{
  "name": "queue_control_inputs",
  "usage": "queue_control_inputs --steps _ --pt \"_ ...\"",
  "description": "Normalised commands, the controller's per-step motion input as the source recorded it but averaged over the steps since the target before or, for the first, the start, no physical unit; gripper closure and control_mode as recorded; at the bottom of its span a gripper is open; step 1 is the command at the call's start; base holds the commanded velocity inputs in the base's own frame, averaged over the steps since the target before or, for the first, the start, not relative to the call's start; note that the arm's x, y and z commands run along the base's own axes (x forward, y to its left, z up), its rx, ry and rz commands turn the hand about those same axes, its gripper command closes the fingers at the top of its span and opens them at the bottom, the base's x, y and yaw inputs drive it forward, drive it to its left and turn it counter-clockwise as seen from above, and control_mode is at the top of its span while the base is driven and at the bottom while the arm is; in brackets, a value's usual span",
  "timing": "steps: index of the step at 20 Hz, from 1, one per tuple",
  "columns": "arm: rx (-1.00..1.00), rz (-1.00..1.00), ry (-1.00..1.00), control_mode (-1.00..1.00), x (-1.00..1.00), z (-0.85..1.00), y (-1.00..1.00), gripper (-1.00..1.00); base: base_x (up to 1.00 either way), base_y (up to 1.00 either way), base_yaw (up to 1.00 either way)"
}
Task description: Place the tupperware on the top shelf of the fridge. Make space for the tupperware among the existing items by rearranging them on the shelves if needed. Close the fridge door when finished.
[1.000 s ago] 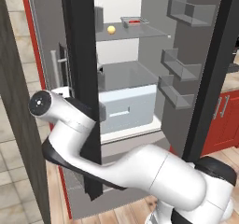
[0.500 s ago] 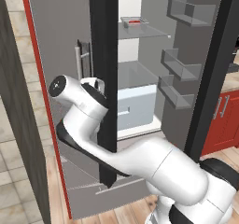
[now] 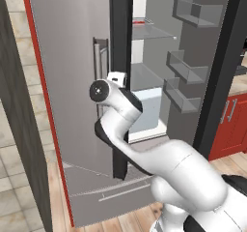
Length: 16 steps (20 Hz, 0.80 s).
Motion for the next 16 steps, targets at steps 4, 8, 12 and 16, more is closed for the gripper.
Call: queue_control_inputs --steps 4,8,12,16 --pt "0.05 0.1 -0.25 -1.0 0.91 0.06 -0.39 -1.0 0.0 0.0 0.0" --pt "0.02 0.05 -0.19 -1.0 1.0 0.19 -0.1 -1.0 0.0 0.0 0.0" --pt "0.0 0.03 -0.11 -1.0 0.98 0.4 0.0 -1.0 0.0 0.0 0.0" --pt "0.0 0.05 -0.08 -1.0 0.83 0.48 0.0 -1.0 0.0 0.0 0.0"
